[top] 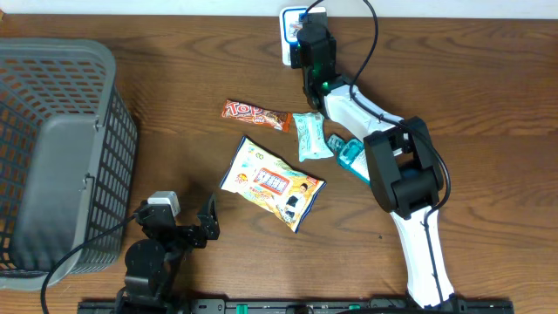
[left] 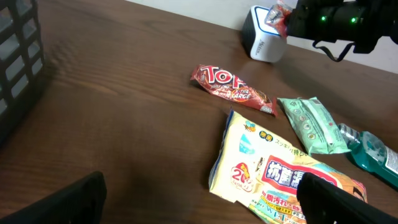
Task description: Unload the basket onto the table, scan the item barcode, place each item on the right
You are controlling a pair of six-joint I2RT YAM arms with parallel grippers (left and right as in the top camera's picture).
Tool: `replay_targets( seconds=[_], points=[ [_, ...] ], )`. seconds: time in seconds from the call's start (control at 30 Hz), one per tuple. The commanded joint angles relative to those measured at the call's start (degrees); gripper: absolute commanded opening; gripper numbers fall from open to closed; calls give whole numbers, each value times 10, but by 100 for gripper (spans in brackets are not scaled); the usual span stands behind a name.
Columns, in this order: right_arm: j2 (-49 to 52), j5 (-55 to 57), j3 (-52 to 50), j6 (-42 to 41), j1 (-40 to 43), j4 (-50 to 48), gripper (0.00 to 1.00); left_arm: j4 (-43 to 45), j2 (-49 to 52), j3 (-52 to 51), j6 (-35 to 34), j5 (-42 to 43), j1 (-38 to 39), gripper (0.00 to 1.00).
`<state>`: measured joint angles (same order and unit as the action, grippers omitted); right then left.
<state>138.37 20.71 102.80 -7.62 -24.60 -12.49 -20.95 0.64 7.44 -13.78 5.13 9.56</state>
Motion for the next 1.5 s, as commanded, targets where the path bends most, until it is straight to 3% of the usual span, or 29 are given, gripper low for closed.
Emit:
replay_targets(
  seconds=[0.0,0.23,0.5,0.7,0.87,1.27,1.47],
  points=[
    [-3,17,19,-13,3,2,1,-13,0,-8,-7,-9,2,98],
    [-60,34,19,-13,9,85,1,-13,0,-8,-7,-9,2,98],
    [-143,264,19,-14,61,266,1,-13,0,-8,-7,-9,2,98],
    [-151,316,13,-65,177,463,1,-13,0,-8,-7,-9,2,98],
    [-150,257,-12,-125,298,574,1,-13,0,-8,-7,-9,2,98],
    [-150,188,-138,-125,515,563,1,-13,0,-8,-7,-9,2,98],
    [-155,173,-132,-90,585,565,2,-13,0,-8,-7,-9,2,98]
  ],
)
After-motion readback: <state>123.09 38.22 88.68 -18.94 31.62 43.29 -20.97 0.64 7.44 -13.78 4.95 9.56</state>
